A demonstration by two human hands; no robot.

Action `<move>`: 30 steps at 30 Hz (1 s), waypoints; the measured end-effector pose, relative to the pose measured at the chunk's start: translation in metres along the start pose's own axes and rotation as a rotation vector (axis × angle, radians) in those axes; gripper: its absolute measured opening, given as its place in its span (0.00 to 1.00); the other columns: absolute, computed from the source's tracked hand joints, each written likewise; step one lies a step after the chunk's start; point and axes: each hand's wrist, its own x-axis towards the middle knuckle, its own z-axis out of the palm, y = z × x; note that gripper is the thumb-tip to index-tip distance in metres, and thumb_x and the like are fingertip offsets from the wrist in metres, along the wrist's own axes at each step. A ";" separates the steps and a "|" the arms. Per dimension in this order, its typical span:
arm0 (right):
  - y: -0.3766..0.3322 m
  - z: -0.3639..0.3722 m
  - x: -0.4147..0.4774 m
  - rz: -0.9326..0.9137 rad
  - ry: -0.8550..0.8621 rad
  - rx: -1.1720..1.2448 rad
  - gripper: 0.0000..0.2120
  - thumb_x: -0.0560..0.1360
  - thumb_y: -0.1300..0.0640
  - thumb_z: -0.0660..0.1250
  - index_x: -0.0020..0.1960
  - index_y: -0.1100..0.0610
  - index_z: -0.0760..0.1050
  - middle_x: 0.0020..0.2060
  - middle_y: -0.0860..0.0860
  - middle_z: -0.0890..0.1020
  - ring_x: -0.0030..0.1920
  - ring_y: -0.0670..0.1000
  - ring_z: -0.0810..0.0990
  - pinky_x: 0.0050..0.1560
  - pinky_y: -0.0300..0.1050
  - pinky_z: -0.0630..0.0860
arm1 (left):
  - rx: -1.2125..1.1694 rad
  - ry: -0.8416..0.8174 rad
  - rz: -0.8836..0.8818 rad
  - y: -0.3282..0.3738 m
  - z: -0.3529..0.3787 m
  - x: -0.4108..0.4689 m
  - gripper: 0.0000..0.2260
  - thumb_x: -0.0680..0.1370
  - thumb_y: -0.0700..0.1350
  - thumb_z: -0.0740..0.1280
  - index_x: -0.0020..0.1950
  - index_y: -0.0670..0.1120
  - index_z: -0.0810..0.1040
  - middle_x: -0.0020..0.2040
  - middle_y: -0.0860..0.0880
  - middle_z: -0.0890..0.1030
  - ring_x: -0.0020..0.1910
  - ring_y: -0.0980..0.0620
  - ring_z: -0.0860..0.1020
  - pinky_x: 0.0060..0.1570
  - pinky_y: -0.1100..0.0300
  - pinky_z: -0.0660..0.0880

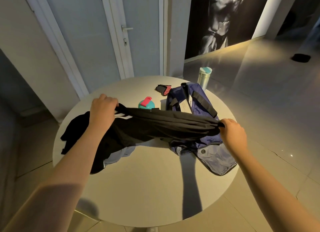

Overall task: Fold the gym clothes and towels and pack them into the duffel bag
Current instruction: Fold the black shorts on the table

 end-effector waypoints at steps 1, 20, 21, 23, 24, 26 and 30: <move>0.007 0.010 -0.010 0.009 -0.008 0.030 0.07 0.76 0.65 0.61 0.49 0.60 0.77 0.43 0.58 0.78 0.37 0.57 0.74 0.35 0.45 0.67 | -0.004 -0.015 0.001 0.002 0.006 -0.015 0.07 0.69 0.31 0.70 0.42 0.41 0.79 0.36 0.43 0.77 0.41 0.42 0.74 0.40 0.50 0.69; 0.064 0.099 -0.159 0.114 -0.509 0.019 0.11 0.74 0.65 0.63 0.56 0.63 0.76 0.57 0.58 0.74 0.52 0.61 0.77 0.45 0.49 0.72 | 0.018 -0.742 -0.001 0.051 0.109 -0.250 0.12 0.79 0.44 0.62 0.62 0.51 0.73 0.60 0.52 0.74 0.60 0.53 0.71 0.60 0.61 0.67; 0.064 0.100 -0.163 0.108 -0.538 -0.003 0.13 0.74 0.65 0.62 0.57 0.63 0.76 0.58 0.58 0.74 0.53 0.62 0.76 0.48 0.49 0.73 | 0.030 -0.780 0.018 0.054 0.110 -0.255 0.12 0.80 0.45 0.61 0.63 0.50 0.72 0.61 0.52 0.73 0.61 0.53 0.71 0.61 0.61 0.67; 0.068 0.104 -0.172 0.092 -0.600 -0.068 0.16 0.74 0.61 0.58 0.59 0.62 0.76 0.60 0.60 0.73 0.58 0.62 0.74 0.53 0.48 0.71 | 0.032 -0.853 0.027 0.061 0.111 -0.264 0.13 0.80 0.47 0.60 0.64 0.50 0.72 0.62 0.52 0.72 0.62 0.53 0.71 0.62 0.60 0.66; 0.068 0.105 -0.176 0.104 -0.645 -0.136 0.18 0.74 0.59 0.56 0.62 0.60 0.75 0.62 0.59 0.71 0.62 0.61 0.71 0.57 0.49 0.69 | 0.024 -0.876 0.018 0.064 0.112 -0.268 0.14 0.80 0.50 0.59 0.64 0.50 0.72 0.63 0.51 0.72 0.62 0.53 0.71 0.62 0.59 0.66; 0.061 0.104 -0.181 0.140 -0.672 -0.308 0.19 0.76 0.57 0.56 0.65 0.53 0.71 0.68 0.54 0.66 0.68 0.58 0.63 0.66 0.54 0.61 | -0.010 -0.893 -0.029 0.070 0.112 -0.273 0.18 0.80 0.56 0.55 0.64 0.49 0.73 0.62 0.51 0.72 0.61 0.53 0.71 0.62 0.58 0.66; 0.030 0.106 -0.185 -0.025 -0.596 -0.226 0.21 0.77 0.56 0.58 0.70 0.51 0.67 0.73 0.53 0.63 0.71 0.56 0.61 0.70 0.56 0.56 | -0.099 -0.790 -0.084 0.080 0.113 -0.272 0.21 0.82 0.57 0.50 0.72 0.52 0.67 0.71 0.53 0.66 0.69 0.54 0.65 0.68 0.58 0.61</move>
